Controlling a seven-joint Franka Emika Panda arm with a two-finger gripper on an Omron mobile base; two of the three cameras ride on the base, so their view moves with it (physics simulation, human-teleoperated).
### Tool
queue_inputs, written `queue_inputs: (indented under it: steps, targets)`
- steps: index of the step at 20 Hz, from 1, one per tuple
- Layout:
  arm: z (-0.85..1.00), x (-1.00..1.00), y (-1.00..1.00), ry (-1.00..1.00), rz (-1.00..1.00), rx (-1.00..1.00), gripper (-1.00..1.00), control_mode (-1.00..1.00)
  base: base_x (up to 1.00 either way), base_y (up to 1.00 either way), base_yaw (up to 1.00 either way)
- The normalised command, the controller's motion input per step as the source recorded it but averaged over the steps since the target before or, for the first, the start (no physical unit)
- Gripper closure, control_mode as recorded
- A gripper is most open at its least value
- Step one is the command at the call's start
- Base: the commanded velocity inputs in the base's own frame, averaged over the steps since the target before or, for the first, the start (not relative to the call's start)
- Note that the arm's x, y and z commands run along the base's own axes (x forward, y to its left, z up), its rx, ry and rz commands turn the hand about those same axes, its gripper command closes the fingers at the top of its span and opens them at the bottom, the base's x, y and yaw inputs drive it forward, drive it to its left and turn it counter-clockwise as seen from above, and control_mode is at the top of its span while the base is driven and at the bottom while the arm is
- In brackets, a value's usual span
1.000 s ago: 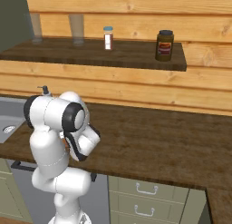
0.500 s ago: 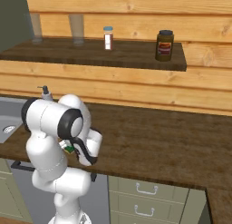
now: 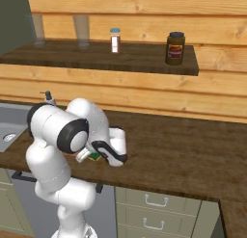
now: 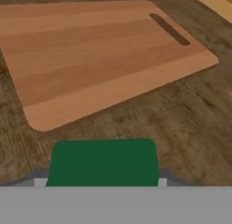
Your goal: Pick up the sponge from the counter and clean the cutting board by briefly scrubbing or pressing down on the cutting board. Once finished, release the sponge.
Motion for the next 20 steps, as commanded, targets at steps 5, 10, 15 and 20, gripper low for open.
queue_inputs:
  steps: [5, 10, 15, 20]
  targets:
    - [0.46, 1.00, -0.99, 0.00, -0.09, 0.00, 1.00, -1.00, 0.00, 0.00, 0.00]
    - [0.00, 0.62, -0.62, -0.12, -0.22, 0.13, -1.00, -1.00, 0.00, 0.00, 0.00]
    - [0.00, 0.15, -0.62, -0.15, -0.23, 0.07, -1.00, -1.00, 0.00, 0.00, 0.00]
    - [0.00, 0.23, -0.43, -0.03, -0.10, 0.01, -1.00, -1.00, 0.00, 0.00, 0.00]
